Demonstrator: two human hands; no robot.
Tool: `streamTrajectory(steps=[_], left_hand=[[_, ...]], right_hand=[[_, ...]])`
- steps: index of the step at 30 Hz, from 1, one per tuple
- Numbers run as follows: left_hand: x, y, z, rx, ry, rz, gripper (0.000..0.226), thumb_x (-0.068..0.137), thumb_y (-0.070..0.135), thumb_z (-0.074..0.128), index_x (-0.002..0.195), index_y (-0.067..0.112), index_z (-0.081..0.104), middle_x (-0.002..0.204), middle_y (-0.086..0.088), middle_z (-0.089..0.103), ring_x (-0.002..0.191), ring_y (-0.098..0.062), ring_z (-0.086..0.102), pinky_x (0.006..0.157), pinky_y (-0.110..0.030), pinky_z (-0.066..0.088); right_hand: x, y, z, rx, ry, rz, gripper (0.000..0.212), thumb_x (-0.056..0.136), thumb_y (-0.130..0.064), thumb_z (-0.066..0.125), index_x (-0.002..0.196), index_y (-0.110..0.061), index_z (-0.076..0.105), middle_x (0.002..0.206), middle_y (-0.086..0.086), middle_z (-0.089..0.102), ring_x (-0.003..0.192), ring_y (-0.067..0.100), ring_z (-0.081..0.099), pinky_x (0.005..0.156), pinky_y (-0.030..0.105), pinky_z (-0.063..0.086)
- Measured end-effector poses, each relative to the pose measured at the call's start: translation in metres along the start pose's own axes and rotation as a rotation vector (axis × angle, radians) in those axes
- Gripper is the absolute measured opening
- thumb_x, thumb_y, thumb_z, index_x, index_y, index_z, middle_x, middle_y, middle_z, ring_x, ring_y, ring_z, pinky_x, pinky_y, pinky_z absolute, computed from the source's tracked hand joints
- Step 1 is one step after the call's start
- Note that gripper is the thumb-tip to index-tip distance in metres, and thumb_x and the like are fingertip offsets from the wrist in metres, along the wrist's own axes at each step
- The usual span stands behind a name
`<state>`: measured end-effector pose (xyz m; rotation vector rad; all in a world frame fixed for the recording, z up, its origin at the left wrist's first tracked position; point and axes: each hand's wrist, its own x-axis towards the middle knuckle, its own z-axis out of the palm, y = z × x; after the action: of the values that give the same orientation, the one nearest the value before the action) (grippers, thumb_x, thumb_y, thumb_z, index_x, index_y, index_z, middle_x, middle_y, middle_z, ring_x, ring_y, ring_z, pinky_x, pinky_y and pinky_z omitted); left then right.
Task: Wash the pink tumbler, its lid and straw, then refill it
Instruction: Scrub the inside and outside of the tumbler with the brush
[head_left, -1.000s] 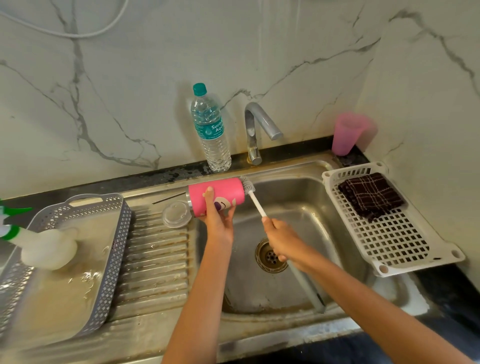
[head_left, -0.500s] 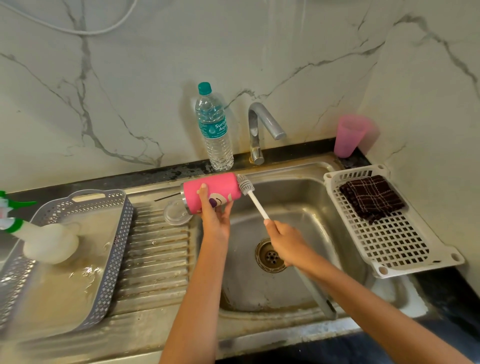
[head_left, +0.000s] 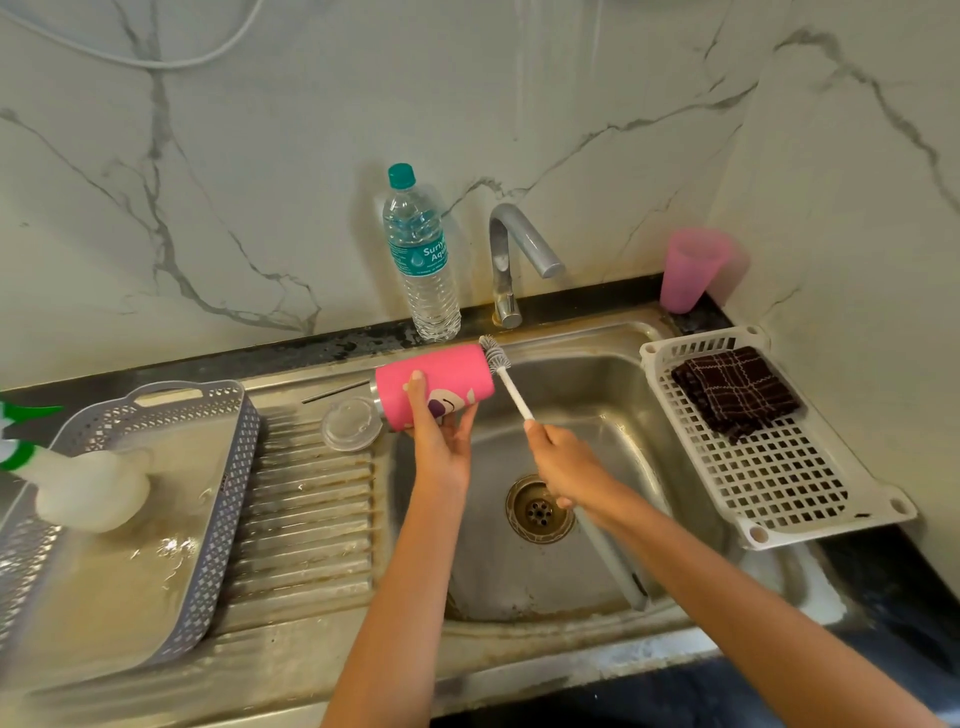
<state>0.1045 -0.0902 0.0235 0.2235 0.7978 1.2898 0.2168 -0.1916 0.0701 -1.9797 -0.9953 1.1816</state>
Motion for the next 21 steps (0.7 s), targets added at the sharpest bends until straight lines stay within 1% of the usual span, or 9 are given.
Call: streamTrajectory(steps=[6, 10, 13, 17, 19, 21], left_hand=[[0.014, 0.025, 0.005, -0.038, 0.014, 0.051, 0.065, 0.087, 0.034, 0.072, 0.142, 0.017, 0.043, 0.127, -0.009, 0.066, 0.112, -0.021, 0.067, 0.098, -0.045, 0.053], [0.001, 0.016, 0.007, 0.072, -0.023, 0.038, 0.054, 0.089, 0.032, 0.069, 0.137, 0.019, 0.047, 0.128, -0.01, 0.064, 0.114, -0.023, 0.065, 0.094, -0.044, 0.055], [0.0, 0.014, 0.007, 0.074, -0.01, 0.034, 0.061, 0.088, 0.032, 0.071, 0.14, 0.019, 0.043, 0.13, -0.011, 0.063, 0.114, -0.024, 0.066, 0.093, -0.044, 0.056], [0.014, 0.026, 0.006, -0.013, 0.023, 0.04, 0.072, 0.082, 0.033, 0.076, 0.143, 0.02, 0.04, 0.129, -0.01, 0.064, 0.112, -0.023, 0.067, 0.093, -0.045, 0.056], [0.008, 0.022, 0.007, 0.032, 0.005, 0.033, 0.069, 0.084, 0.032, 0.075, 0.143, 0.02, 0.041, 0.13, -0.011, 0.063, 0.113, -0.023, 0.066, 0.094, -0.046, 0.055], [0.0, 0.013, 0.007, 0.088, -0.013, 0.019, 0.069, 0.085, 0.031, 0.074, 0.144, 0.019, 0.04, 0.133, -0.012, 0.061, 0.116, -0.024, 0.065, 0.089, -0.043, 0.058]], right_hand=[[-0.013, 0.009, 0.012, -0.063, -0.067, 0.019, 0.04, 0.101, -0.047, 0.03, 0.072, -0.022, 0.041, 0.06, -0.002, 0.039, 0.042, 0.013, 0.036, 0.036, 0.022, 0.031], [0.0, 0.0, 0.005, 0.078, -0.045, 0.028, 0.037, 0.102, -0.046, 0.03, 0.076, -0.023, 0.043, 0.063, -0.002, 0.036, 0.043, 0.01, 0.032, 0.032, 0.019, 0.026], [0.001, 0.001, 0.006, 0.084, -0.04, 0.043, 0.037, 0.102, -0.046, 0.03, 0.076, -0.024, 0.042, 0.062, -0.002, 0.036, 0.042, 0.01, 0.032, 0.032, 0.018, 0.026], [-0.016, 0.015, 0.01, 0.023, -0.084, 0.06, 0.038, 0.101, -0.048, 0.033, 0.077, -0.02, 0.045, 0.06, -0.002, 0.038, 0.039, 0.01, 0.033, 0.033, 0.02, 0.027], [-0.011, 0.012, 0.005, 0.065, -0.074, 0.056, 0.038, 0.102, -0.047, 0.033, 0.078, -0.02, 0.045, 0.06, -0.003, 0.037, 0.038, 0.008, 0.031, 0.033, 0.019, 0.026], [0.001, 0.004, -0.001, 0.121, -0.043, 0.054, 0.037, 0.102, -0.046, 0.032, 0.078, -0.02, 0.045, 0.061, -0.002, 0.035, 0.039, 0.007, 0.03, 0.032, 0.019, 0.025]])
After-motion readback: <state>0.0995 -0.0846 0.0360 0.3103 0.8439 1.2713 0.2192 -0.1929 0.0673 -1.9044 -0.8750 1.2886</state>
